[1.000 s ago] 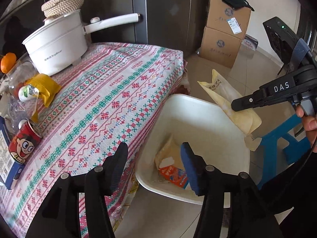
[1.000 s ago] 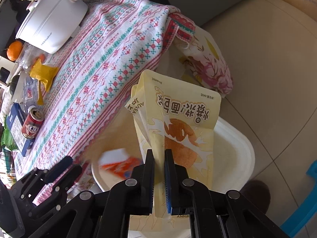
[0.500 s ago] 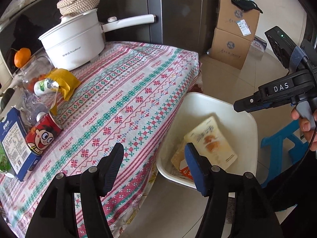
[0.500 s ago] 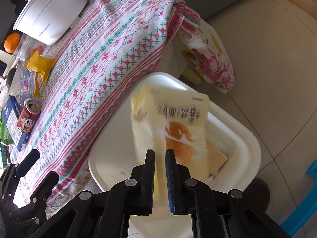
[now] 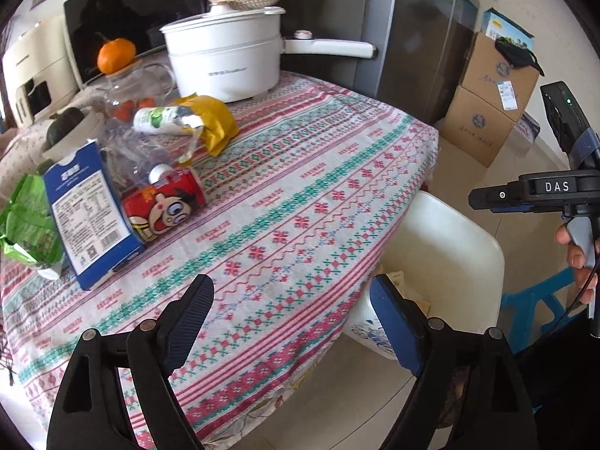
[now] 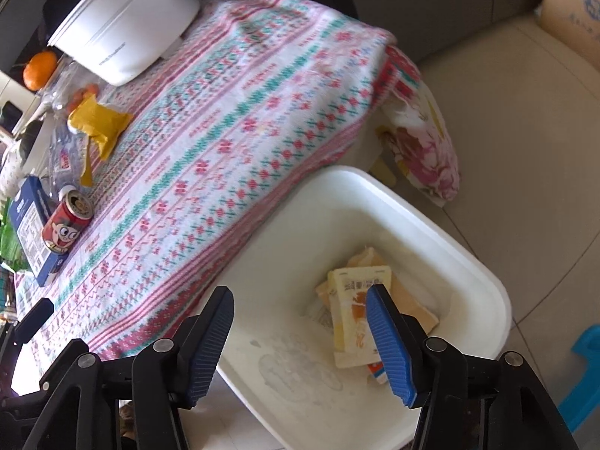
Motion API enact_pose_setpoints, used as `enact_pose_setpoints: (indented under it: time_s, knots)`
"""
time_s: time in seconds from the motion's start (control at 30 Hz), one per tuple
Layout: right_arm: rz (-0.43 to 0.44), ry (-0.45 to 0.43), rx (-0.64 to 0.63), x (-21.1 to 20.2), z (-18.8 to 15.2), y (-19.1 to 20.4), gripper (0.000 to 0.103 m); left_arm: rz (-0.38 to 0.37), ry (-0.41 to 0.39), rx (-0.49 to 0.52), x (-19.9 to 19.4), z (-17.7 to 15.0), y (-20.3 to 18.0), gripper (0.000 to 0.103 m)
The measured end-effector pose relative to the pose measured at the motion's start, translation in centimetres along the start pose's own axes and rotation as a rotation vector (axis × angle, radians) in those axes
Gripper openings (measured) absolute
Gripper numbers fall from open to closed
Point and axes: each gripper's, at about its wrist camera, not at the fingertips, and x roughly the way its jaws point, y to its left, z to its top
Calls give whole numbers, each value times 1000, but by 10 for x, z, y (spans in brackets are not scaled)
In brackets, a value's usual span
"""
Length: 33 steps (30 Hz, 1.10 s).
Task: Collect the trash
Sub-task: 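Open both grippers to drop the pouch and carton into the bin, then grasp the blue biscuit box with the left gripper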
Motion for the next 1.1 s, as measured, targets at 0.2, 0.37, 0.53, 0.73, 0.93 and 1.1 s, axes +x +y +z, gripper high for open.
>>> enact_pose_setpoints:
  time_s: [0.2, 0.37, 0.53, 0.73, 0.93, 1.1]
  knots:
    - [18, -10, -92, 8, 8, 48, 74, 102, -6, -149, -15, -6, 63, 92]
    - [42, 0, -154, 21, 11, 89, 76, 152, 6, -277, -17, -10, 116, 92]
    - [50, 15, -201, 36, 12, 125, 77, 188, 23, -400, -6, -9, 159, 92]
    - [53, 37, -220, 52, 13, 152, 78, 192, 19, -536, 15, 2, 192, 92]
    - [54, 56, -222, 64, 18, 165, 78, 282, 14, -640, 40, 28, 202, 97]
    - [41, 57, -247, 71, 24, 172, 78, 391, 38, -608, 64, 55, 199, 102]
